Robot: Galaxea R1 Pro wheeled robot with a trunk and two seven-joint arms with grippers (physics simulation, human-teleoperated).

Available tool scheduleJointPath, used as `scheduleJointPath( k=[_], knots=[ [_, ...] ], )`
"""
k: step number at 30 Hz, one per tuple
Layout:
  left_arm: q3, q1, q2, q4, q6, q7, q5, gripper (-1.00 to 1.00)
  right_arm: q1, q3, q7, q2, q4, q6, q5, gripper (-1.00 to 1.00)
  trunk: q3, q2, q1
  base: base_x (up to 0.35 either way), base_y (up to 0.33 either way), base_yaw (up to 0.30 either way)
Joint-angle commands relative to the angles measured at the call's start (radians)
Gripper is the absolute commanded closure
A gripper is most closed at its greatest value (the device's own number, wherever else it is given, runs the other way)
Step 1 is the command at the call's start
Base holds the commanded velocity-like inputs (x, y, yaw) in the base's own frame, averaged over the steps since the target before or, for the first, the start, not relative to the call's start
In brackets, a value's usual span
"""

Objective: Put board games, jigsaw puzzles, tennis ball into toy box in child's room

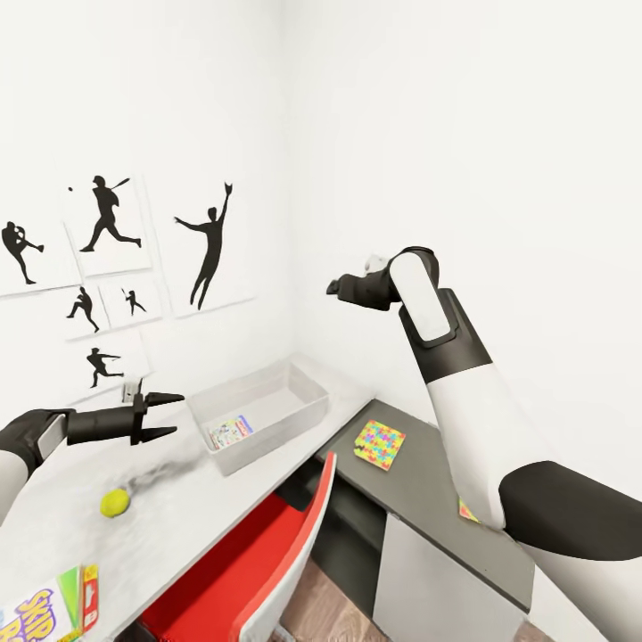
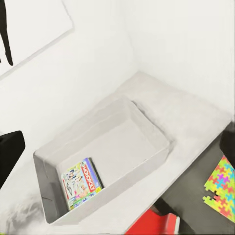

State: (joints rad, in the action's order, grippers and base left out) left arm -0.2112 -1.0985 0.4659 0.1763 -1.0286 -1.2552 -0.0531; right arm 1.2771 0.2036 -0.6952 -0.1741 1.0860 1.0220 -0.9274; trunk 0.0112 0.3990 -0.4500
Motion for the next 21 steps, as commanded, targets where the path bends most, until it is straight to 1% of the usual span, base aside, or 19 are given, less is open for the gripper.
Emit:
scheduleJointPath(
  k=[1,7,12,16,21],
  knots=[
    [0.003,0.000,0.003,0.000,-0.008,-0.001,-0.005,-1.00,0.001,0.001,-0.011,0.000,0.000,0.000,-0.009,-1.00,-0.001,0.001,0.000,-0.266,0.153,-0.146],
    [0.003,0.000,0.012,0.000,-0.008,-0.001,-0.006,-1.00,-0.004,0.000,-0.012,0.000,-0.003,-0.004,-0.008,-1.00,-0.001,0.001,0.000,-0.265,0.156,-0.076],
    [0.003,0.000,0.013,0.000,-0.008,-0.001,-0.006,-1.00,-0.006,-0.001,-0.012,0.000,-0.003,-0.005,-0.008,-1.00,-0.005,0.001,0.000,-0.232,0.162,-0.179],
    [0.003,0.000,0.014,0.000,-0.007,-0.001,-0.006,-1.00,-0.006,-0.001,-0.012,0.000,-0.004,-0.005,-0.008,-1.00,-0.008,0.001,0.000,-0.145,0.109,-0.219],
    [0.003,0.000,0.013,0.000,-0.005,-0.001,-0.006,-1.00,-0.007,-0.001,-0.012,0.000,-0.014,-0.005,-0.008,-1.00,-0.013,0.001,0.000,-0.040,0.028,-0.228]
  ],
)
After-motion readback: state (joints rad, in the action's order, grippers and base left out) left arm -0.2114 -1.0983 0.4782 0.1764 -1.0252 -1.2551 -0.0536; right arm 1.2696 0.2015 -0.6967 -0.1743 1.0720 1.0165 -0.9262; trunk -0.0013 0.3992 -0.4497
